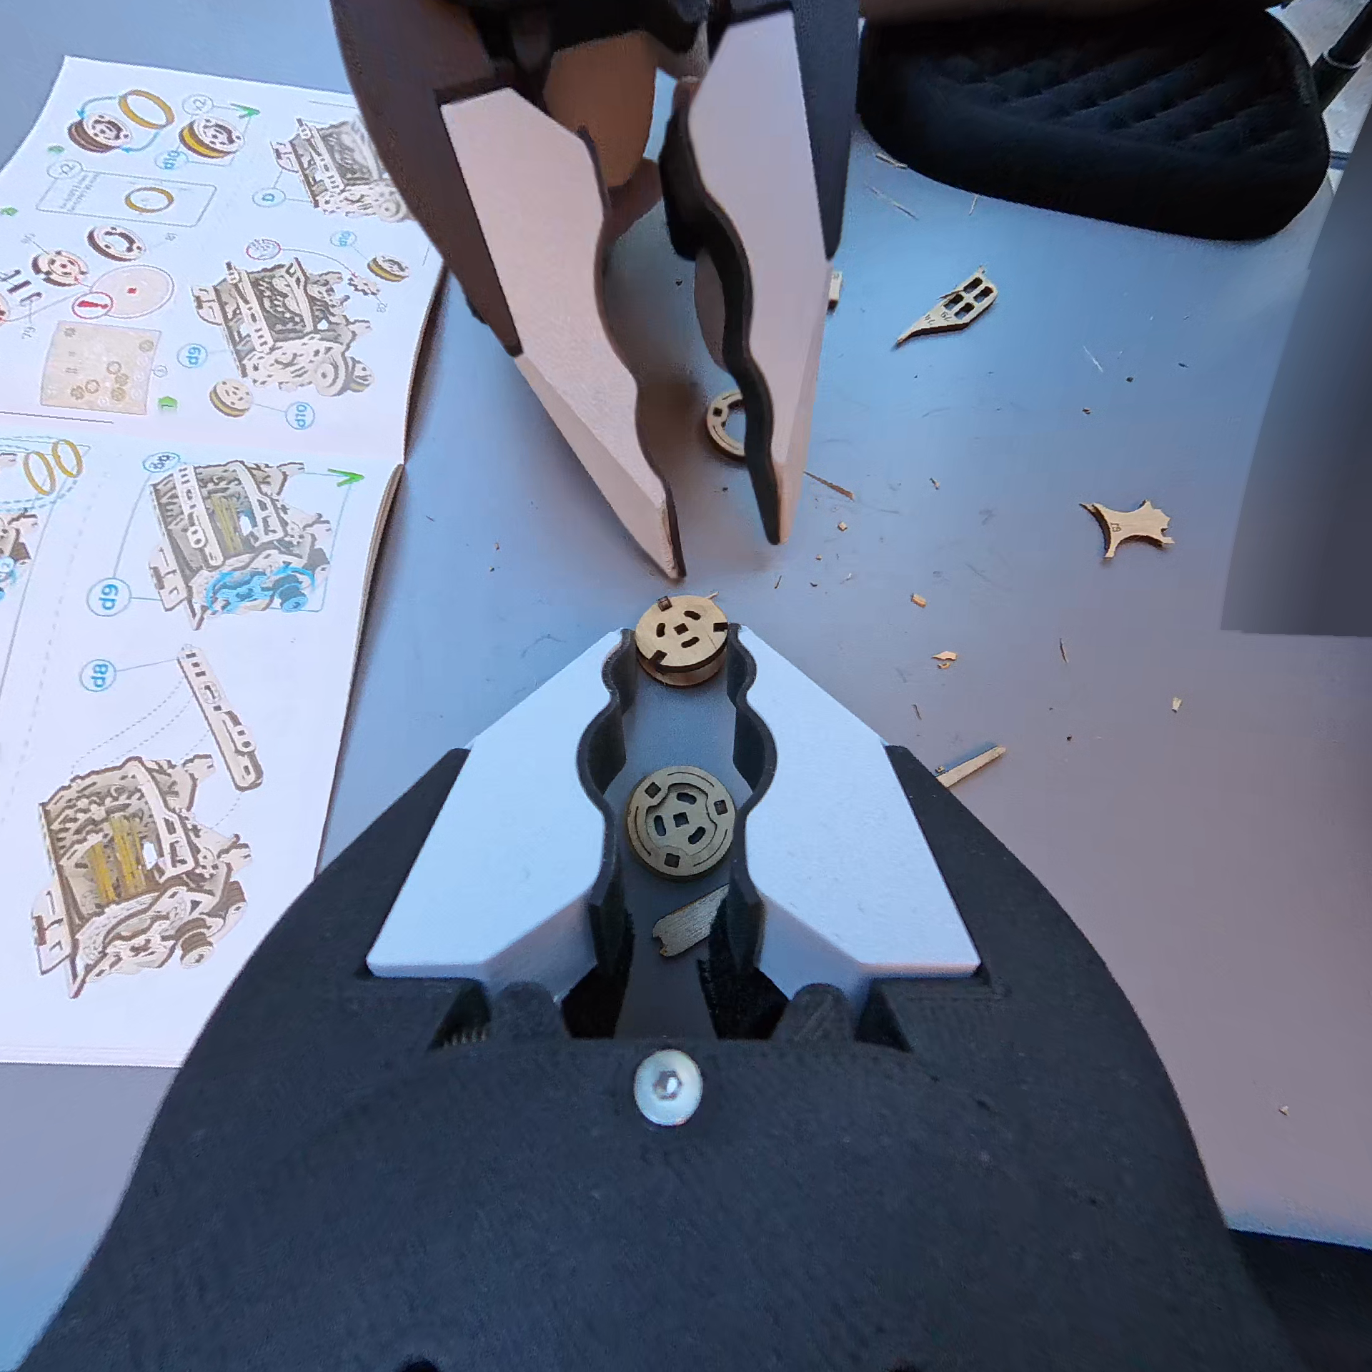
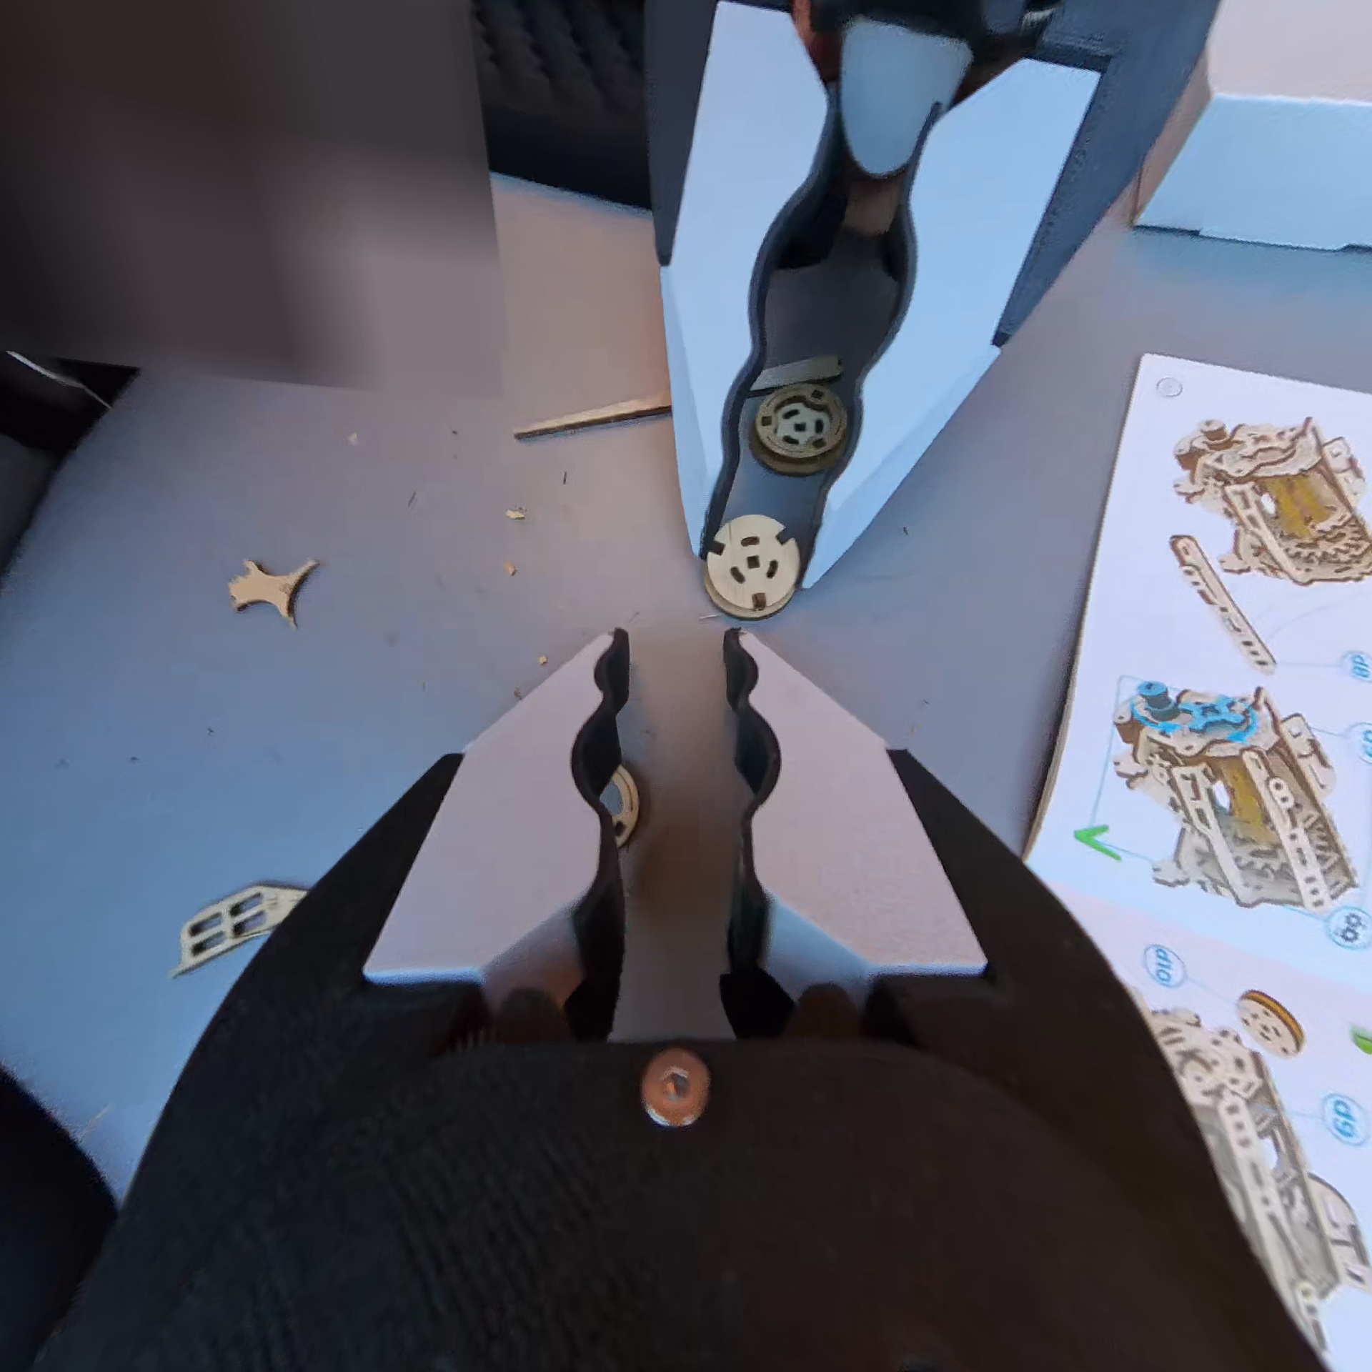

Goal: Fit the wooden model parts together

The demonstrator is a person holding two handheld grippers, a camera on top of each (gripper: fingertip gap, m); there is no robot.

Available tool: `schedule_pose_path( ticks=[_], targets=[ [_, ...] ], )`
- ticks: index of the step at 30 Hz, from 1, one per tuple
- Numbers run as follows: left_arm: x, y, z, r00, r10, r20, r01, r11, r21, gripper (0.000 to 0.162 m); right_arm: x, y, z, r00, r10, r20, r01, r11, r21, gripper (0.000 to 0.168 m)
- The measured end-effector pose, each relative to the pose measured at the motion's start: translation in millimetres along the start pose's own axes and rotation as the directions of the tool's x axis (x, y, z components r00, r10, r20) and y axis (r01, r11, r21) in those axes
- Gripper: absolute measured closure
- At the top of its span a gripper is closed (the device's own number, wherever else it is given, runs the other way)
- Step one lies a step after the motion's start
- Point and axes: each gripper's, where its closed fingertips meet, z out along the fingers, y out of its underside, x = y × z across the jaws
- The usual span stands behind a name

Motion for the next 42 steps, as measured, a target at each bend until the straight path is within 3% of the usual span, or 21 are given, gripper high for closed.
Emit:
schedule_pose_path(
  ticks=[5, 9, 14, 20, 24, 29, 42],
  targets=[
    [0, 0, 0, 1.0, 0.007, 0.003, -0.007, 1.0, -0.002, 0.139, 8, -9, -7, 0.997, -0.032, -0.065, 0.035, 0.998, 0.048, 0.14],
    [2, 0, -1, 1.0, -0.009, -0.012, 0.009, 1.0, 0.004, 0.139, 16, -11, 1, 0.997, 0.05, -0.063, -0.046, 0.997, 0.065, 0.138],
    [0, -1, -7, 0.999, -0.045, -0.025, 0.045, 0.999, 0.005, 0.121, 15, -17, 3, 0.997, 0.036, -0.066, -0.029, 0.994, 0.102, 0.137],
    [-3, 1, -12, 0.994, -0.095, -0.057, 0.096, 0.995, 0.016, 0.128, 23, -23, 0, 0.994, 0.09, -0.056, -0.081, 0.986, 0.144, 0.138],
    [-5, 4, -10, 0.993, -0.11, -0.054, 0.11, 0.994, 0.002, 0.13, 23, -17, 6, 0.994, 0.093, -0.052, -0.088, 0.992, 0.087, 0.138],
    [-4, 5, -6, 0.997, -0.076, -0.034, 0.076, 0.997, -0.014, 0.134, 24, -13, 10, 0.994, 0.071, -0.079, -0.067, 0.997, 0.048, 0.146],
    [-3, 5, -3, 1.0, -0.002, 0.003, 0.002, 1.0, -0.026, 0.141, 24, -17, 7, 0.993, 0.089, -0.075, -0.083, 0.993, 0.081, 0.146]
  ],
)
